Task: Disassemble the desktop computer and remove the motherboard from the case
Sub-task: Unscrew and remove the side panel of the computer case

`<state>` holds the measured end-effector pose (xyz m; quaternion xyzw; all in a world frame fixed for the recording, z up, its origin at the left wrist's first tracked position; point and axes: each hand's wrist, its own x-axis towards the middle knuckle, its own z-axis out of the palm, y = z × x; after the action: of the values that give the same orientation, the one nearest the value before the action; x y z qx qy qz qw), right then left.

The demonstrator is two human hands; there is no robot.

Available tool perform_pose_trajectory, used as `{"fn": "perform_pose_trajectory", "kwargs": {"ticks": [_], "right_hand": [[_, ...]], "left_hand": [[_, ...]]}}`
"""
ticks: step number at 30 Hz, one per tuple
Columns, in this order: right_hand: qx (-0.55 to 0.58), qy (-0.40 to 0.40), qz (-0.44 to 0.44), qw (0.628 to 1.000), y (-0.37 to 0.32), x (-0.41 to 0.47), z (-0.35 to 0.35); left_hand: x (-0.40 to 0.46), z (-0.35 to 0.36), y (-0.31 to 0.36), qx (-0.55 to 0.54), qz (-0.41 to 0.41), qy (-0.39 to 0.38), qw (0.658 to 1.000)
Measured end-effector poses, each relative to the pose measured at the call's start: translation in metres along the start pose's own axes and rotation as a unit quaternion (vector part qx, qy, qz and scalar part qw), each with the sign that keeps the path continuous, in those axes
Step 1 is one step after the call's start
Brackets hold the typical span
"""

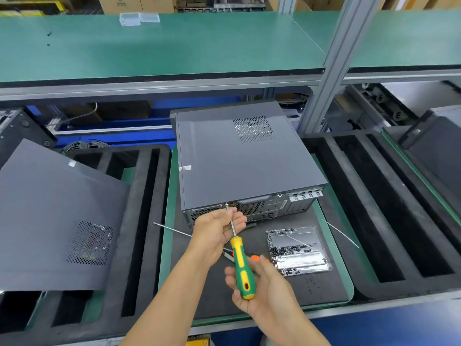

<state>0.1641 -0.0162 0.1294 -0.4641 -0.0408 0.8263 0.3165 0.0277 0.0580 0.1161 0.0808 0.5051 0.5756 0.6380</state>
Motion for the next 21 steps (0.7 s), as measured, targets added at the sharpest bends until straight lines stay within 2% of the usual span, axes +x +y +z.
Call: {"fn": "perform_pose_trajectory", "kwargs": {"ticks": [4,8,11,13,17,19,21], "right_hand": [[-0.065,0.005,-0.057,0.996,0.0036,0.0036,-0.0028],[-0.120,0.055,-0.127,0.983,0.0041,0.0051,-0.0061],[-0.161,0.057,-0.146,0.974,0.0019,0.0044,-0.0054],[-0.136,0.045,-0.122,0.982,0.0006,0.0014,-0.0009],[-0.048,0.010,-0.008,0.999,-0.0006,-0.0007,0.0022],[-0.066,0.012,-0.006,0.998,0.0004,0.0005,-0.0004],[-0.092,0.016,-0.040,0.995,0.0007,0.0019,-0.0029]], "left_hand": [[-0.0007,-0.0008,-0.0009,-0.021,-0.004,-0.015,1.000],[-0.0009,-0.0050,-0.0028,0.035,0.005,0.006,0.999],[-0.0002,-0.0061,-0.0029,0.060,0.010,0.012,0.998],[0.0011,-0.0054,-0.0016,0.048,0.007,0.014,0.999],[0.0022,-0.0047,-0.0010,0.018,-0.002,0.000,1.000],[0.0024,-0.0057,-0.0015,0.005,-0.003,-0.009,1.000],[0.0023,-0.0055,-0.0026,-0.006,-0.005,-0.017,1.000]]}}
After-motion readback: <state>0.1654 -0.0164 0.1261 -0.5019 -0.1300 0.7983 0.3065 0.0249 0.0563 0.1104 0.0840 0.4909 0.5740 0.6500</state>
